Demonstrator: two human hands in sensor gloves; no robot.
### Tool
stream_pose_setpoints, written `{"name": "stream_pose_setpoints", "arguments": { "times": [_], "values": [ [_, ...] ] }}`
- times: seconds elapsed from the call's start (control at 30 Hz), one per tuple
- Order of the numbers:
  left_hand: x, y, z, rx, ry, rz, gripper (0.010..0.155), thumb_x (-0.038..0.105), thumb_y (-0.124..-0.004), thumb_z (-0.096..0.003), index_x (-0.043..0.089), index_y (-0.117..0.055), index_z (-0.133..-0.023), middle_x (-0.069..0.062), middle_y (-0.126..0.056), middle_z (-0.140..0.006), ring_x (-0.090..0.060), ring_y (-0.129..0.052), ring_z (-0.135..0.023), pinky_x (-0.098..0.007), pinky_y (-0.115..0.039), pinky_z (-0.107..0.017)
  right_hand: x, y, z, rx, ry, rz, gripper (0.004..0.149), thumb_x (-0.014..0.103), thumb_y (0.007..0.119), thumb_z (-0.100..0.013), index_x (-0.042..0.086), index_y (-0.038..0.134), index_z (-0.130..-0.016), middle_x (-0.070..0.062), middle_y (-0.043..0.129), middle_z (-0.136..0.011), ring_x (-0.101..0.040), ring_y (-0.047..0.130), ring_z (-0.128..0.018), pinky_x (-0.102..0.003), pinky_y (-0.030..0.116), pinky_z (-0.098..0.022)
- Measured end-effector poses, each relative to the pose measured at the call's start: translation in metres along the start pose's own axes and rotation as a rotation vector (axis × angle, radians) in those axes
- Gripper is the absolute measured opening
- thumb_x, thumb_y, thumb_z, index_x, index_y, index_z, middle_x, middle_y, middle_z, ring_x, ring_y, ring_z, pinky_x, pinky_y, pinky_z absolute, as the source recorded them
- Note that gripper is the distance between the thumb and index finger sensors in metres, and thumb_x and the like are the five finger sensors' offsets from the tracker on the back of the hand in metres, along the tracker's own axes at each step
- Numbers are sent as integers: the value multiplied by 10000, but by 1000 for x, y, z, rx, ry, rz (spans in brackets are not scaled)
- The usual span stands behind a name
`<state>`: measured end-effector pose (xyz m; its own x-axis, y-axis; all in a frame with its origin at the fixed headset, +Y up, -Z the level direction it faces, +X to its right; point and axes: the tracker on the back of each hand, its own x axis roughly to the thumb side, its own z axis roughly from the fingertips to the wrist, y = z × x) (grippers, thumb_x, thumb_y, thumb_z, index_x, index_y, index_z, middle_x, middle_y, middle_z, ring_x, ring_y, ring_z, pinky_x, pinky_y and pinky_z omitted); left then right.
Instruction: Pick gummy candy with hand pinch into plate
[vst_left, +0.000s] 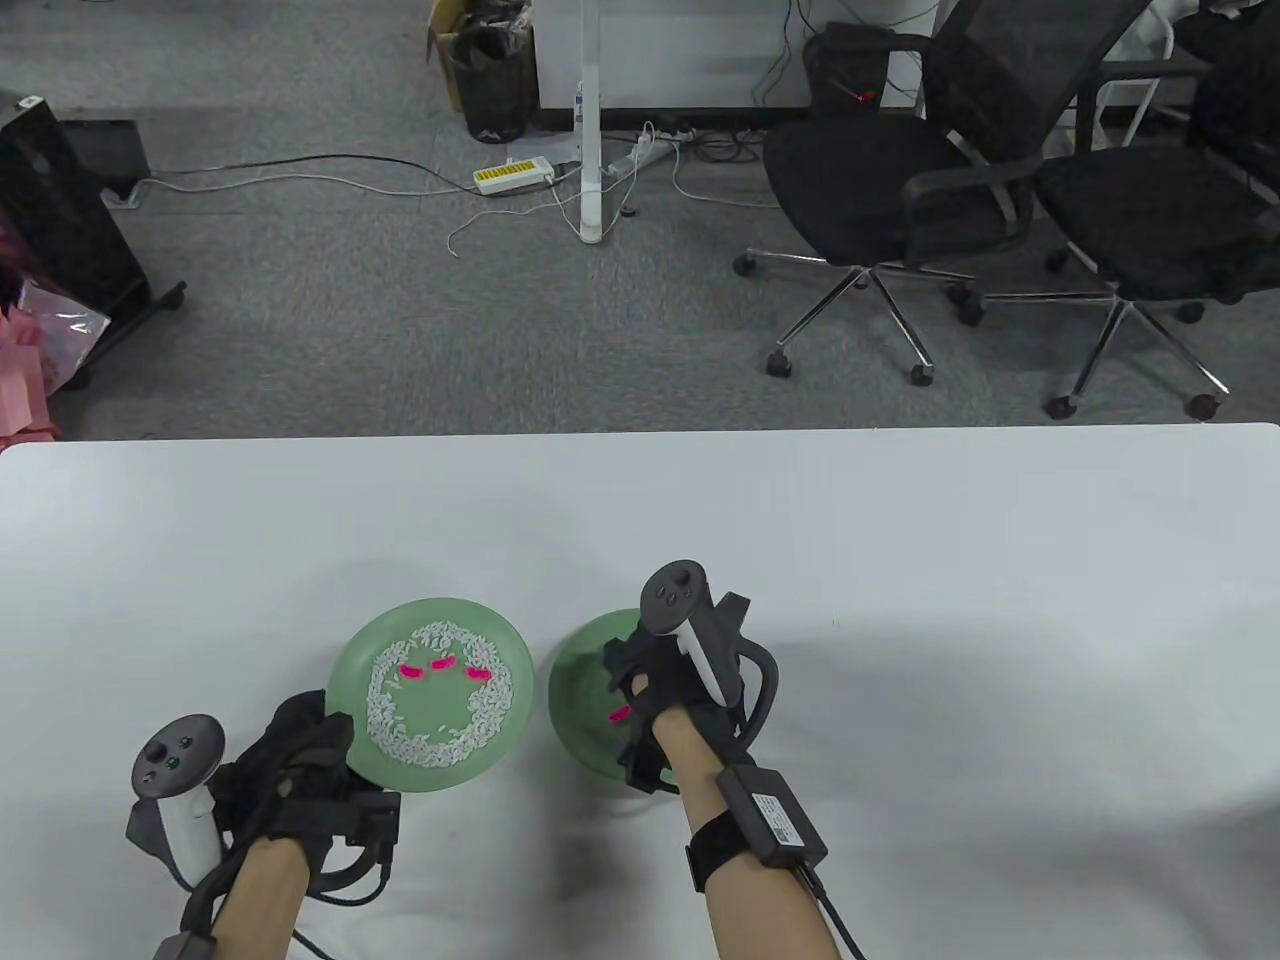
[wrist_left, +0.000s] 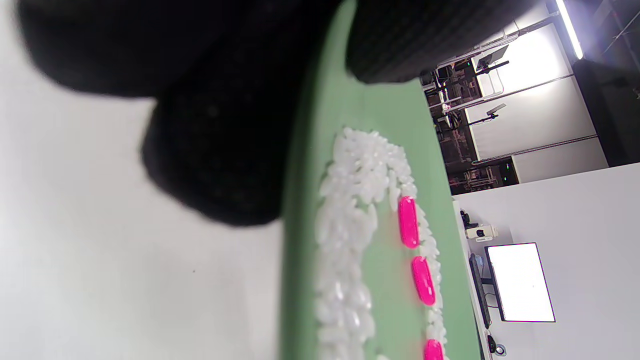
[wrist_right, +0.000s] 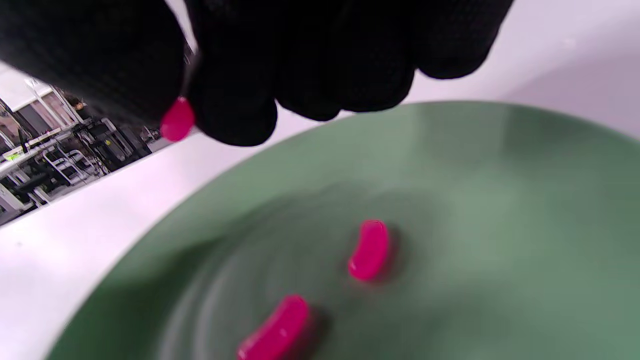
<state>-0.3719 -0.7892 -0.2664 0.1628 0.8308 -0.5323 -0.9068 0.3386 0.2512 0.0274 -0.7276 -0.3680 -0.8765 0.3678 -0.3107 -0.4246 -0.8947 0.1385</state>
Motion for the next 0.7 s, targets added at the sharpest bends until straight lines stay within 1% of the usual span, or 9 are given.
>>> {"name": "stream_pose_setpoints", "arguments": {
  "times": [0.27, 0.33, 0.43, 0.6, 0.7],
  "values": [
    [-2, 1, -3, -2, -2, 1, 523, 316, -811, -419, 198, -775, -927, -47, -1008, -721, -272, -1125, -204, -304, -946, -136, 3, 16, -2, 5, 35, 109, 423, 489, 885, -326, 207, 976, -628, 12, 889, -774, -285, 850, -684, -515, 701, -595],
    [-2, 1, -3, -2, -1, 1, 522, 317, -811, -420, 199, -774, -928, -45, -1006, -724, -270, -1126, -204, -304, -946, -136, 3, 19, -2, -9, 33, 129, 421, 486, 885, -328, 209, 977, -631, 15, 888, -776, -284, 849, -688, -517, 699, -596],
    [-3, 1, -4, -4, -2, 2, 520, 316, -810, -421, 199, -775, -927, -44, -1007, -723, -269, -1126, -204, -303, -946, -136, 2, 22, -3, -1, 40, 148, 422, 485, 882, -332, 209, 978, -638, 14, 887, -781, -285, 847, -692, -515, 696, -600],
    [-4, 2, -5, -6, -1, 2, 521, 316, -811, -421, 199, -775, -927, -44, -1007, -723, -270, -1126, -204, -304, -946, -136, 2, 21, -2, -26, 38, 185, 447, 498, 858, -344, 215, 975, -671, 15, 872, -810, -281, 840, -712, -513, 693, -607],
    [-4, 1, -6, -6, 1, 5, 520, 316, -811, -421, 200, -775, -927, -45, -1007, -723, -271, -1126, -203, -303, -946, -135, 9, 9, 5, -86, 9, 131, 451, 498, 854, -344, 227, 963, -687, 23, 860, -824, -275, 836, -715, -507, 694, -606]
  ]
}}
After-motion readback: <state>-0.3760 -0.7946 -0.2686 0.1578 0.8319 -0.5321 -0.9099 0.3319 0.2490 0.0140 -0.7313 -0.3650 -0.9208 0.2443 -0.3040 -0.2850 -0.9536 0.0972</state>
